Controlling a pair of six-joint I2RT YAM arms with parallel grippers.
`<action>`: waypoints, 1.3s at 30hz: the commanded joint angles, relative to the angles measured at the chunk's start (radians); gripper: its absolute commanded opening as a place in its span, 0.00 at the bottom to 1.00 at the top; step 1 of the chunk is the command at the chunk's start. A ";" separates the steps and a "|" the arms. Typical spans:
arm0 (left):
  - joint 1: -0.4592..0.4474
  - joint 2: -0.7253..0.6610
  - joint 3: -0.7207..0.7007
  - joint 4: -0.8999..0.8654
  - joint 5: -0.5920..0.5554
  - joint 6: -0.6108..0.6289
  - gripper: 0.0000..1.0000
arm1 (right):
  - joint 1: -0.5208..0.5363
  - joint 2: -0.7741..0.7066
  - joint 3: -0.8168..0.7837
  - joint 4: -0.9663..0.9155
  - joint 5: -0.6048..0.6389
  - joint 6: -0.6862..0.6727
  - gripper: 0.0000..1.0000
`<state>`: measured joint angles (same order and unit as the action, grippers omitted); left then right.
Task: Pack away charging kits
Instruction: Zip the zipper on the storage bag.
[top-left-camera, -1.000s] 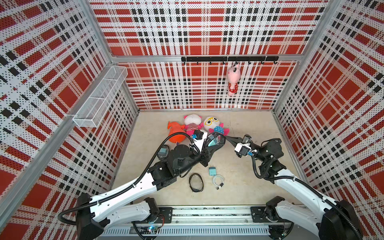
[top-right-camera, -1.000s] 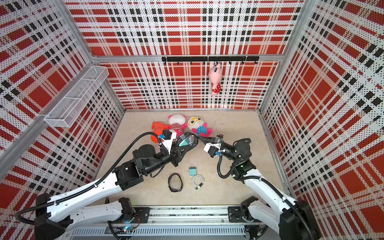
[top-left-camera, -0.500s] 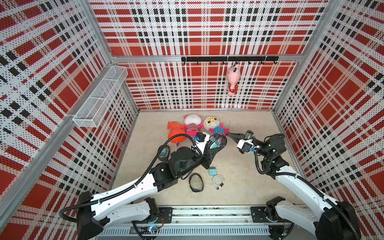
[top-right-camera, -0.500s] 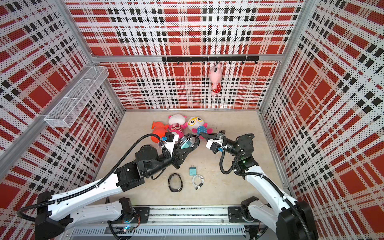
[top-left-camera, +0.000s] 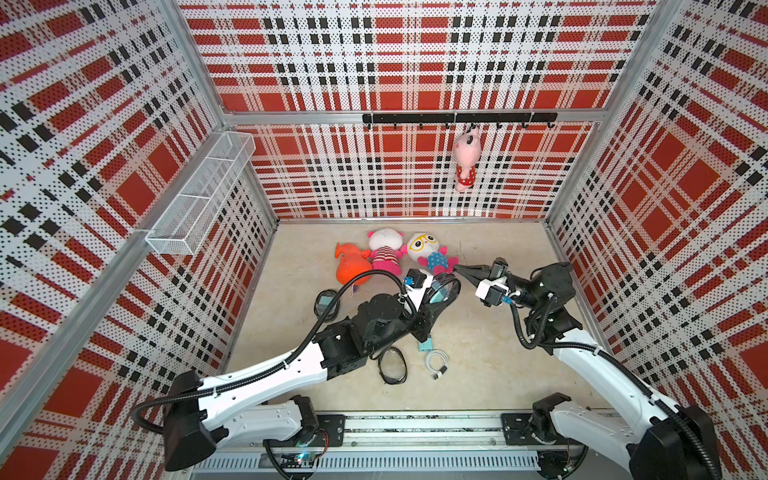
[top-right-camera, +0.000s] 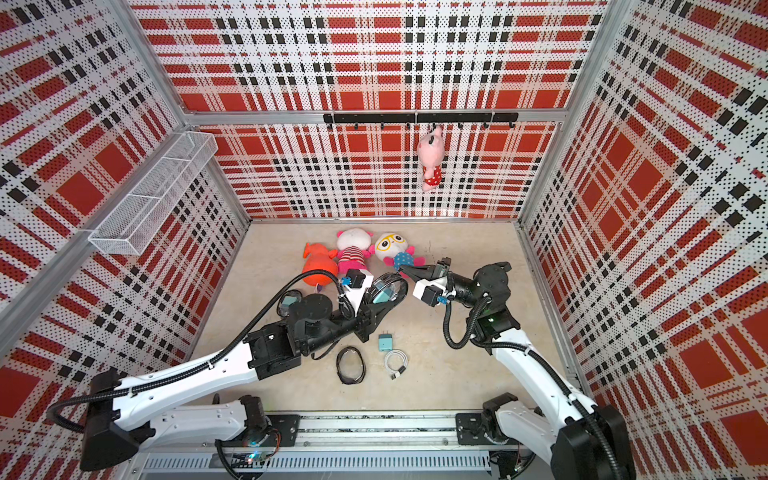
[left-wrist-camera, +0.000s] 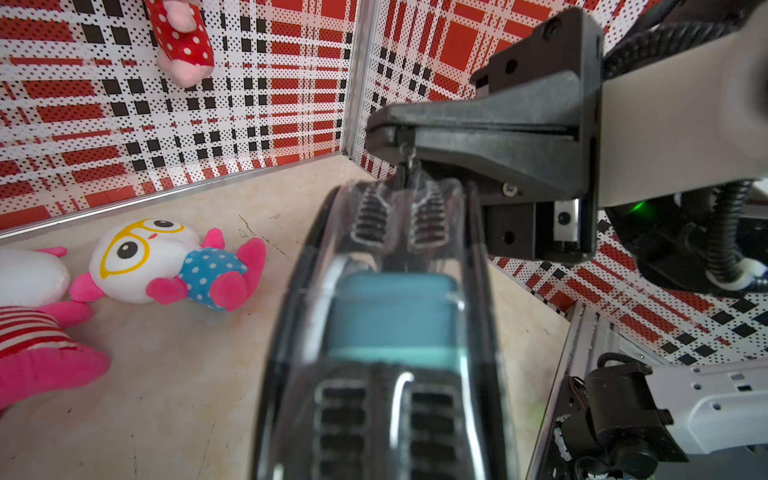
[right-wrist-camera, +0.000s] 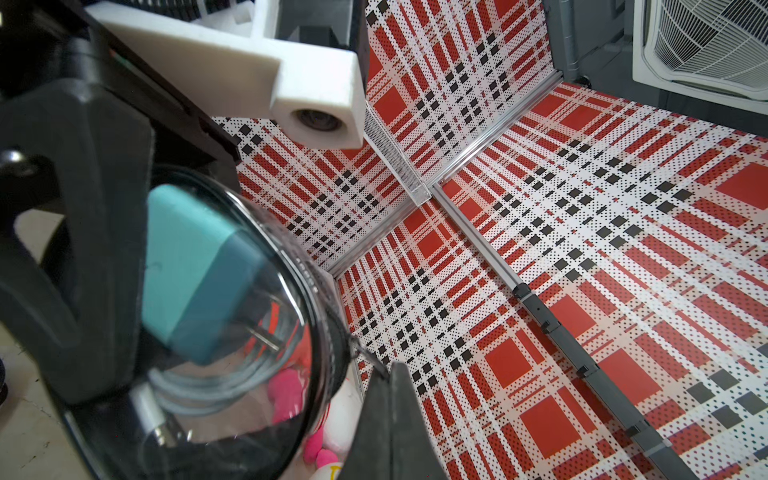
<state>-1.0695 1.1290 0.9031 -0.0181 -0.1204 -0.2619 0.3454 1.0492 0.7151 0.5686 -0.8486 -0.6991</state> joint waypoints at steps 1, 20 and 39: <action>-0.011 0.028 0.027 -0.110 0.026 0.029 0.00 | -0.006 -0.023 0.068 -0.022 -0.006 -0.097 0.00; 0.290 0.004 -0.156 0.168 0.131 -0.174 0.00 | 0.009 -0.095 -0.093 0.550 0.248 0.711 1.00; 0.423 -0.015 -0.685 0.856 -0.112 -0.740 0.00 | 0.185 -0.489 -0.144 -0.157 0.484 1.745 1.00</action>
<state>-0.6239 1.0740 0.1921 0.7086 -0.1844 -0.9489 0.4881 0.5850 0.5201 0.5499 -0.4572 0.9577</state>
